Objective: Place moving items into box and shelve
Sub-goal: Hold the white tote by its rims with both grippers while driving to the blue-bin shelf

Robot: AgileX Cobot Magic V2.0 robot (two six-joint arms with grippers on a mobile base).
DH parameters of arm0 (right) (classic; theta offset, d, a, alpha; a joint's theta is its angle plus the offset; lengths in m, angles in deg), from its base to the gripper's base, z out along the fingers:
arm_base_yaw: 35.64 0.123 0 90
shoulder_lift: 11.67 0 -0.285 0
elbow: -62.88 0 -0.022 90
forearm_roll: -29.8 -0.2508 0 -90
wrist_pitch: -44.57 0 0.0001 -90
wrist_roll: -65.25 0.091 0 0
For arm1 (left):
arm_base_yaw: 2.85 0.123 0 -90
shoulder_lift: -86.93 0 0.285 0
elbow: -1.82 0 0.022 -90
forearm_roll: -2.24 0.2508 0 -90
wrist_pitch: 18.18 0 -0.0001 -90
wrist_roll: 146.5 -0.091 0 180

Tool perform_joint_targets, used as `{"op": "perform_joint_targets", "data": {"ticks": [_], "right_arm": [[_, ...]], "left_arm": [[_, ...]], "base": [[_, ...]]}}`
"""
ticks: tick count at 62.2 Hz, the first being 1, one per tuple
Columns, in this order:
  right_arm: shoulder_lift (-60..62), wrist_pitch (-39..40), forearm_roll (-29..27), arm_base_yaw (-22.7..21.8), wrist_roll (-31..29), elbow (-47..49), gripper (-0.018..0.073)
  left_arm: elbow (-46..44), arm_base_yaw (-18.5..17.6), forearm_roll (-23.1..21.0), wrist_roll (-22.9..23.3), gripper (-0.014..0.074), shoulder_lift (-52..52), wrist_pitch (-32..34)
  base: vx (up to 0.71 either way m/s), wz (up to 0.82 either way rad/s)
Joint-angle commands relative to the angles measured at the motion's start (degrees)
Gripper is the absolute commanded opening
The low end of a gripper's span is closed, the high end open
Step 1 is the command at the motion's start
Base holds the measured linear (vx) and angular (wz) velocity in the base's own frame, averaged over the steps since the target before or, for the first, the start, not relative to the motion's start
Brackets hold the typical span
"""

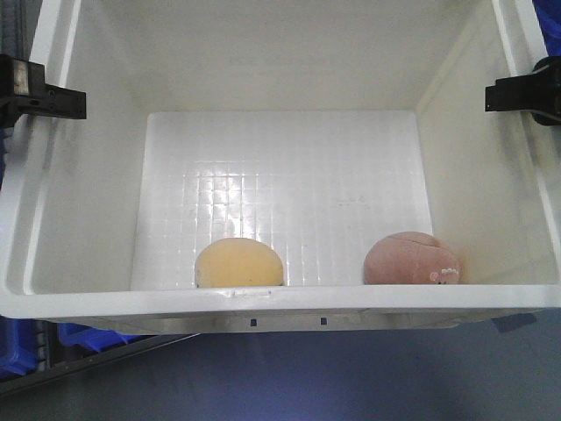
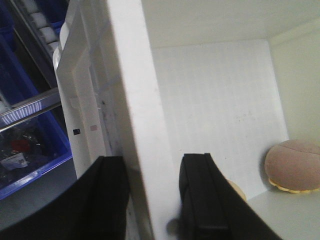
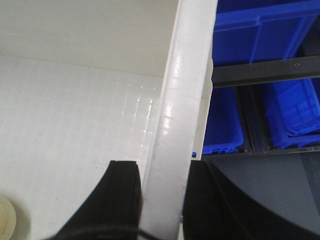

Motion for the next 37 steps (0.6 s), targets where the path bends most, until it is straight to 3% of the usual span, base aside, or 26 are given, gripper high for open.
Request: {"op": "perform_joint_targets", "data": {"ticks": [1,37], "right_arm": [[1.7,8.3,-1.3,-0.2,-1.0,2.5,-0.0006],[1.7,8.3,-1.3,-0.2,-1.0,2.5,-0.0006]], "left_arm": [[-2.5,-0.3,-3.8,-1.2,-0.0006,-1.7,7.0],[-2.5,-0.3,-3.8,-1.2,-0.0006,-1.7,7.0]], "base": [[0.12,0.46],[0.10,0.38]]}}
